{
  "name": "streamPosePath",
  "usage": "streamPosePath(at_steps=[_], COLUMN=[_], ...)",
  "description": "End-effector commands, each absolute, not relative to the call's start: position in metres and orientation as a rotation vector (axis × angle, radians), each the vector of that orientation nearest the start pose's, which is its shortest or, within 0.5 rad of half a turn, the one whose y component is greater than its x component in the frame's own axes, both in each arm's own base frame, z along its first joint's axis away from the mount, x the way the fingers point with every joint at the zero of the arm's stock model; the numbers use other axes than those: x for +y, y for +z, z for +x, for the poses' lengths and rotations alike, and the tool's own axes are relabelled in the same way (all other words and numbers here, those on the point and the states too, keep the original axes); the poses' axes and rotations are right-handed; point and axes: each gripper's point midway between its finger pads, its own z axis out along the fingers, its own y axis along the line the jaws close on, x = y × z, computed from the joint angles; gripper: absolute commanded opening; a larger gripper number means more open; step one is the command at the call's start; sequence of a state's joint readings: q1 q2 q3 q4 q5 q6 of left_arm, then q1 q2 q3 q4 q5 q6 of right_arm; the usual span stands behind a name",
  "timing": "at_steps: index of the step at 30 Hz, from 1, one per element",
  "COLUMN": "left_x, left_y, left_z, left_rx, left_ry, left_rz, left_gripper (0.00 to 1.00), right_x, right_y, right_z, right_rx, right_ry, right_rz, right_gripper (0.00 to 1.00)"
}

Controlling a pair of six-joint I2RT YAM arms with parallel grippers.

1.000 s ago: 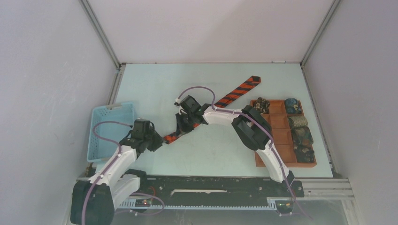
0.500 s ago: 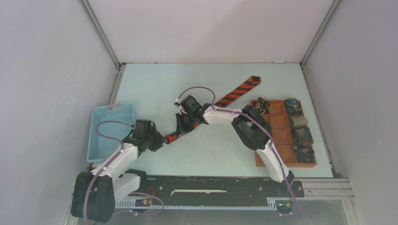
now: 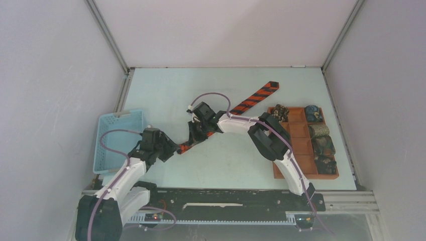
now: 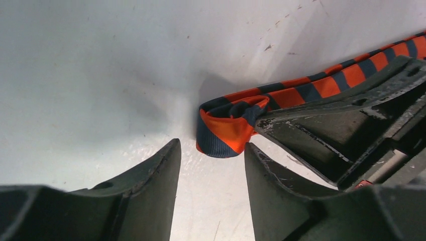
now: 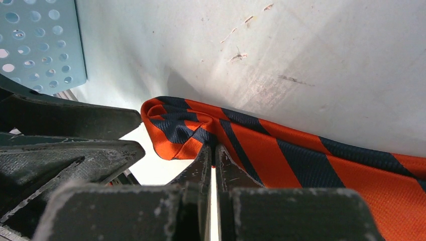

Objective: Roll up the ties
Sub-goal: Roll the tie at the center of the board.

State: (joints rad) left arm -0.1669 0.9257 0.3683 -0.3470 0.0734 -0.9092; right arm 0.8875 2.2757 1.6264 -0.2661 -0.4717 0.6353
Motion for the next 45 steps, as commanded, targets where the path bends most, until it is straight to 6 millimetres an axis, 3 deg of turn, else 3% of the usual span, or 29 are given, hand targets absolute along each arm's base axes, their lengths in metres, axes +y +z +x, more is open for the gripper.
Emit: streamPosePath(at_steps=[1, 12, 17, 25, 30, 33, 36, 40, 45], left_x=[-0.080, -0.087, -0.092, -0.093, -0.094, -0.094, -0.094, -0.093, -0.093], left_y=[0.038, 0.023, 0.011, 0.011, 0.011, 0.011, 0.013, 0.016, 0.023], left_z=[0.225, 0.226, 0.222, 0.222, 0.222, 0.222, 0.223, 0.224, 0.226], left_rx=[2.365, 2.422, 2.467, 2.468, 2.472, 2.476, 2.474, 2.470, 2.466], left_ry=[-0.525, -0.532, -0.515, -0.505, -0.493, -0.485, -0.484, -0.484, -0.477], left_rz=[-0.900, -0.894, -0.903, -0.897, -0.887, -0.881, -0.872, -0.859, -0.842], left_gripper=[0.56, 0.49, 0.38, 0.28, 0.11, 0.01, 0.00, 0.00, 0.00], right_x=[0.477, 0.477, 0.477, 0.476, 0.477, 0.478, 0.480, 0.481, 0.481], right_y=[0.011, 0.010, 0.010, 0.011, 0.015, 0.023, 0.036, 0.062, 0.095], right_z=[0.258, 0.258, 0.258, 0.258, 0.259, 0.262, 0.267, 0.275, 0.282], right_rx=[2.708, 2.711, 2.710, 2.713, 2.705, 2.688, 2.661, 2.614, 2.551], right_ry=[1.113, 1.116, 1.123, 1.126, 1.134, 1.141, 1.147, 1.144, 1.136], right_rz=[-0.590, -0.587, -0.587, -0.585, -0.585, -0.588, -0.594, -0.612, -0.639], right_gripper=[0.00, 0.00, 0.00, 0.00, 0.00, 0.00, 0.02, 0.23, 0.30])
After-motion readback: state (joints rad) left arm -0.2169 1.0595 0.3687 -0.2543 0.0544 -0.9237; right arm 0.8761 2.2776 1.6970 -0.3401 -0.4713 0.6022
